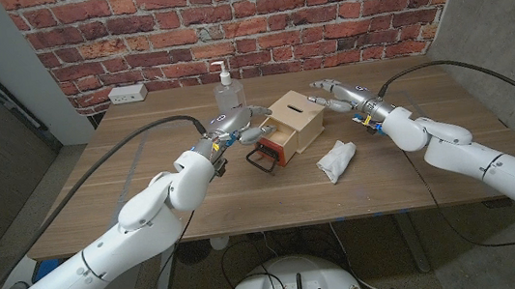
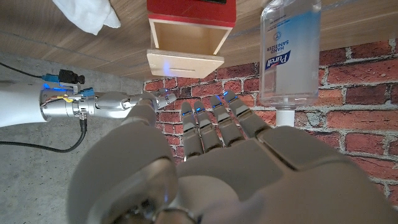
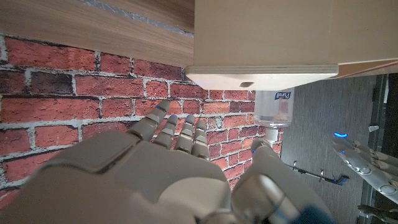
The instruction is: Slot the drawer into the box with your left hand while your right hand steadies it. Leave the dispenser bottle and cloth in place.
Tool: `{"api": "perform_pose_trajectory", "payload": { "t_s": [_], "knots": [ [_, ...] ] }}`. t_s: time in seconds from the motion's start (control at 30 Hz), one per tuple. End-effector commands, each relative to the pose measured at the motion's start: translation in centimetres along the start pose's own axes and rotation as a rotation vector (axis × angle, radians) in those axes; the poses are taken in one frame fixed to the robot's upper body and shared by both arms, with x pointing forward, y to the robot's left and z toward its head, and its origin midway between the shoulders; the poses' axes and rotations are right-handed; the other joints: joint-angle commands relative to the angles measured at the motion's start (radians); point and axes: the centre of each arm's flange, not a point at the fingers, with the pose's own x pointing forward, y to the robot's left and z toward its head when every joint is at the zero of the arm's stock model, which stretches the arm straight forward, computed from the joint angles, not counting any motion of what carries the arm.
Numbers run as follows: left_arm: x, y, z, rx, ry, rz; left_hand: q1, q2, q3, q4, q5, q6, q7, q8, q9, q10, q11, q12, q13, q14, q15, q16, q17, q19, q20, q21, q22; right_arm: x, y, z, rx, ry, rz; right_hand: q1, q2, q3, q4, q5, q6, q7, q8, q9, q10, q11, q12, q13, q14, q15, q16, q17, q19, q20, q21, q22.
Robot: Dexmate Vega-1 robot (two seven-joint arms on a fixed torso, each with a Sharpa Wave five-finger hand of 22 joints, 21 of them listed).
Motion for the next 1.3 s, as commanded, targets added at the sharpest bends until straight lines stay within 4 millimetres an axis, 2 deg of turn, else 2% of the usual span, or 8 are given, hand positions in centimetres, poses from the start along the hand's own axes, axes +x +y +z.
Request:
{"api": "perform_pose_trajectory", "payload": {
  "t_s": [0.03,0.17,0.33,0.47,0.6,0.93,1.3],
  "knots": [
    [-0.7,-0.4,-0.1,0.092,-0.006,0.017,-0.011,-0.016,0.004,-0.032,-0.004,-0.034,-0.022,0.005,0.002,-0.052,-0.013,0.000,0.000,-0.053,-0.083,-0.007,0.000,-0.023,-0.108,0.001,0.001,0.4,0.5,1.2,-0.108,-0.042,0.075,-0.005,0.025,0.005,0.004,-0.007,0.001,-0.005,-0.001,0.001,0.004,-0.010,0.007,0.003,0.000,-0.078,0.000,0.002,-0.004,-0.045,0.000,0.003],
    [-0.9,-0.2,-0.2,0.145,-0.014,0.031,-0.005,-0.025,0.008,-0.057,-0.003,-0.073,-0.036,0.004,0.003,-0.103,-0.031,-0.002,0.000,-0.091,-0.087,-0.006,-0.001,-0.045,-0.125,-0.001,0.001,0.4,0.6,1.5,-0.119,-0.050,0.083,-0.007,0.025,0.005,0.005,-0.007,0.001,-0.006,-0.002,0.001,0.005,-0.011,0.007,0.003,0.003,-0.078,0.001,0.002,-0.009,-0.045,-0.001,0.003],
    [-1.0,-0.3,-0.3,0.202,-0.033,0.036,0.000,-0.031,0.009,-0.071,-0.003,-0.138,-0.045,-0.001,0.003,-0.143,-0.035,-0.001,-0.001,-0.123,-0.091,-0.005,-0.001,-0.058,-0.134,0.000,0.001,0.4,0.7,1.9,-0.141,-0.063,0.095,-0.009,0.025,0.004,0.006,-0.008,0.001,-0.004,-0.001,0.001,0.009,-0.009,0.008,0.002,0.009,-0.079,0.003,0.002,-0.012,-0.044,0.000,0.003],
    [-0.9,-0.6,-0.4,0.244,-0.052,0.027,0.003,-0.032,0.009,-0.076,-0.003,-0.189,-0.057,-0.004,0.003,-0.169,-0.045,0.000,-0.001,-0.145,-0.092,-0.004,0.000,-0.065,-0.139,0.001,0.001,0.5,0.7,2.1,-0.157,-0.070,0.108,-0.011,0.024,0.004,0.007,-0.009,0.002,-0.004,-0.001,0.001,0.010,-0.009,0.008,0.002,0.012,-0.079,0.004,0.001,-0.018,-0.043,-0.001,0.003],
    [-0.8,-0.8,-0.4,0.299,-0.076,0.019,0.008,-0.033,0.009,-0.080,-0.003,-0.239,-0.064,0.000,0.002,-0.216,-0.036,-0.003,-0.002,-0.184,-0.092,-0.006,0.000,-0.081,-0.144,0.000,0.000,0.7,0.8,2.3,-0.170,-0.076,0.126,-0.012,0.024,0.004,0.008,-0.009,0.002,-0.003,-0.001,0.001,0.010,-0.011,0.008,0.002,0.015,-0.077,0.005,0.001,-0.021,-0.043,-0.001,0.003],
    [-0.1,-1.4,-0.4,0.418,-0.142,0.016,0.020,-0.034,0.011,-0.082,0.001,-0.296,-0.079,0.005,0.001,-0.266,-0.036,0.001,-0.002,-0.226,-0.083,-0.003,0.001,-0.140,-0.136,-0.006,0.000,0.7,1.1,2.4,-0.223,-0.074,0.166,-0.018,0.025,0.003,0.013,-0.011,-0.006,0.001,-0.004,0.001,0.000,-0.010,0.003,0.002,0.013,-0.078,0.004,0.001,-0.031,-0.042,-0.001,0.003],
    [-0.1,-2.3,-0.1,0.558,-0.183,0.055,0.038,-0.048,0.013,-0.092,0.004,-0.321,-0.086,0.011,0.001,-0.284,-0.042,0.005,-0.002,-0.241,-0.083,0.000,0.001,-0.149,-0.141,-0.001,-0.001,0.2,1.6,2.5,-0.283,-0.045,0.191,-0.025,0.026,0.001,0.020,-0.012,-0.015,0.001,-0.005,0.001,-0.007,-0.014,0.002,0.002,0.018,-0.072,0.006,0.000,-0.037,-0.041,0.001,0.003]
  ]
}}
